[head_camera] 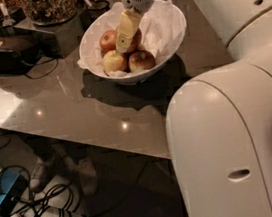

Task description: Pick apple from white bowl

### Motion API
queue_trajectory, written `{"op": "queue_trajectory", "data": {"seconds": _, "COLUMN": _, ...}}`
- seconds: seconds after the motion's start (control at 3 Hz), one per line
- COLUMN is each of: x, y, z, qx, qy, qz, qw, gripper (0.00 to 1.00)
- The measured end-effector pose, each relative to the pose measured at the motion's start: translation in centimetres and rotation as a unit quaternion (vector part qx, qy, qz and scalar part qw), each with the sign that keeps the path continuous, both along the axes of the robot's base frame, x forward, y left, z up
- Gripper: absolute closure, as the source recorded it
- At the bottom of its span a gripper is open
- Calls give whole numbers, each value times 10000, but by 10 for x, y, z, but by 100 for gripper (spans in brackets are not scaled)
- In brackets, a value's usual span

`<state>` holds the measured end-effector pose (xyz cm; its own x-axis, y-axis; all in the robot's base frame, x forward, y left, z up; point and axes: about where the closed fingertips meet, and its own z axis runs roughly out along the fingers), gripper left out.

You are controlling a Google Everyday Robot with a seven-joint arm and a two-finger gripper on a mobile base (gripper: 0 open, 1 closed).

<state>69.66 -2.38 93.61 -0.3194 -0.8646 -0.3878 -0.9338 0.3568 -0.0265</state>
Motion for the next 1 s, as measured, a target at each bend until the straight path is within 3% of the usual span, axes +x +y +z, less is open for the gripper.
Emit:
{"op": "queue_trajectory", "data": {"seconds": 0.33, "x": 2, "y": 1, "z": -10, "qx": -3, "qy": 96, "qz": 0, "qw": 10000, "gripper": 24}}
{"op": "queue_trajectory", "data": {"seconds": 1.0, "x": 5, "y": -1, "z": -13, "qx": -68, "qy": 29, "qz": -77, "qw": 9999, "gripper": 65}}
